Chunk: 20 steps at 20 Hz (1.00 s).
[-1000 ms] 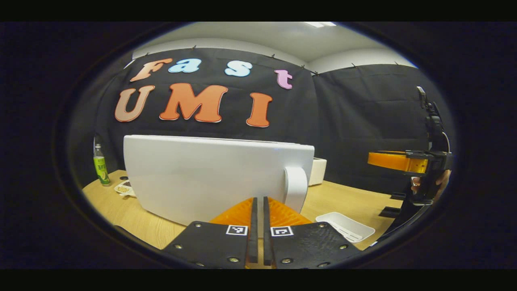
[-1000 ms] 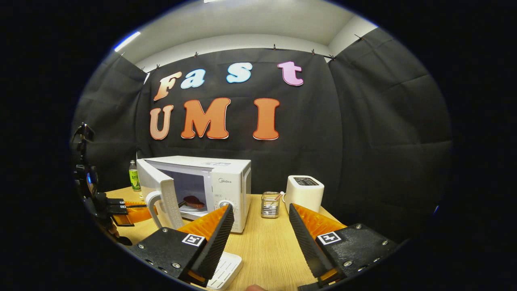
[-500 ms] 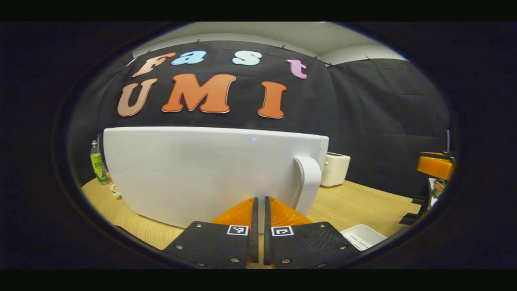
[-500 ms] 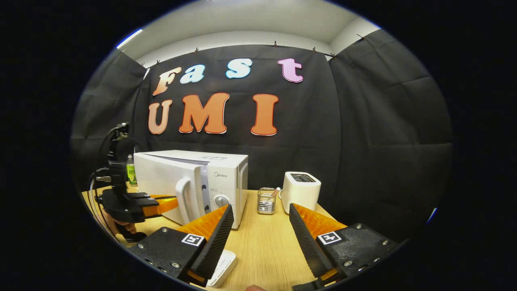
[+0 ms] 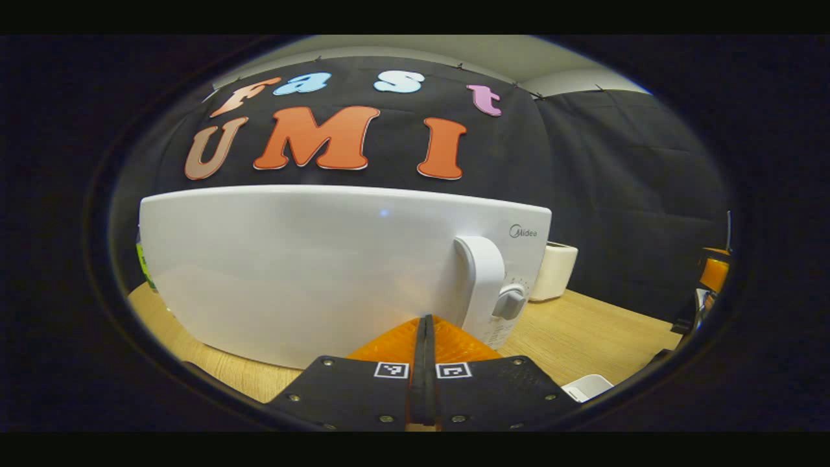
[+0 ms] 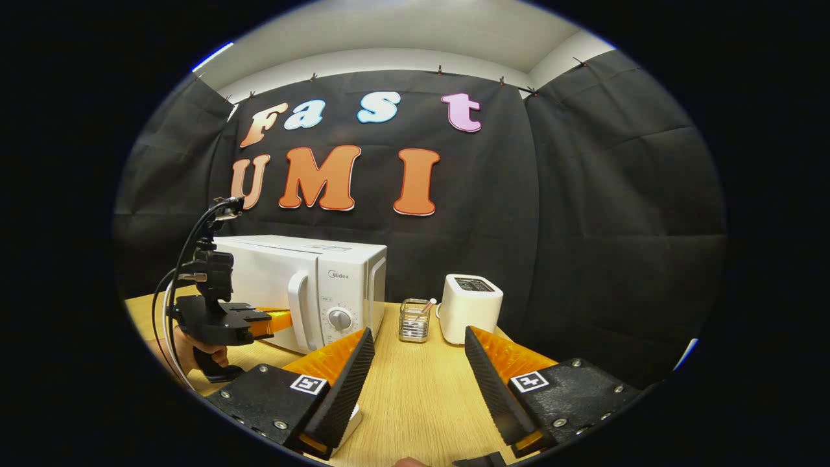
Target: Open the microwave oven with the left hand, put the food in, and close the microwave oven.
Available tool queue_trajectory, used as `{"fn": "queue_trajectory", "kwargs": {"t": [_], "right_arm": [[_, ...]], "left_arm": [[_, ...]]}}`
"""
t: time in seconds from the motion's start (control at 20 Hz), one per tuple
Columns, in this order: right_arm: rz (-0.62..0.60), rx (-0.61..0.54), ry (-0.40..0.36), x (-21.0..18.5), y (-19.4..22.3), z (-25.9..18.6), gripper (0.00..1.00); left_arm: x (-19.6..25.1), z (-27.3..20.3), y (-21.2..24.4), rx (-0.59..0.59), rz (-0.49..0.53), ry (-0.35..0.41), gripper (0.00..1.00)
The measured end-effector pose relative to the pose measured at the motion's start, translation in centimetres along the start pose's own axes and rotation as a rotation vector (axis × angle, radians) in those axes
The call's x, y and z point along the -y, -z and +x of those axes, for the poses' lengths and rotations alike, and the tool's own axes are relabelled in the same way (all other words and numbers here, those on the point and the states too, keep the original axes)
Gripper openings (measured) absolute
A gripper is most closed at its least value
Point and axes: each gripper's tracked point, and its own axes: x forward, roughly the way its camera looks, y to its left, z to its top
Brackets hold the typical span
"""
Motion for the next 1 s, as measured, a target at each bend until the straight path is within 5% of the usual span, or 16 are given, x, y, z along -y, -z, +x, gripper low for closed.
{"fn": "queue_trajectory", "kwargs": {"t": [0.4, 0.9, 1.0], "right_arm": [[0.026, 0.019, 0.002, 0.1, -1.7, -0.6, 0.88], [-0.014, 0.075, 0.023, -1.2, -9.6, -0.5, 0.89], [-0.025, 0.106, 0.012, -1.9, -12.4, -0.9, 0.89]], "left_arm": [[-2.0, -1.5, -1.6, -0.002, -0.006, -0.062, 0.01], [-8.9, -12.8, -15.8, 0.143, 0.037, -0.168, 0.02], [-11.1, -15.5, -17.9, 0.156, 0.038, -0.207, 0.16]]}}
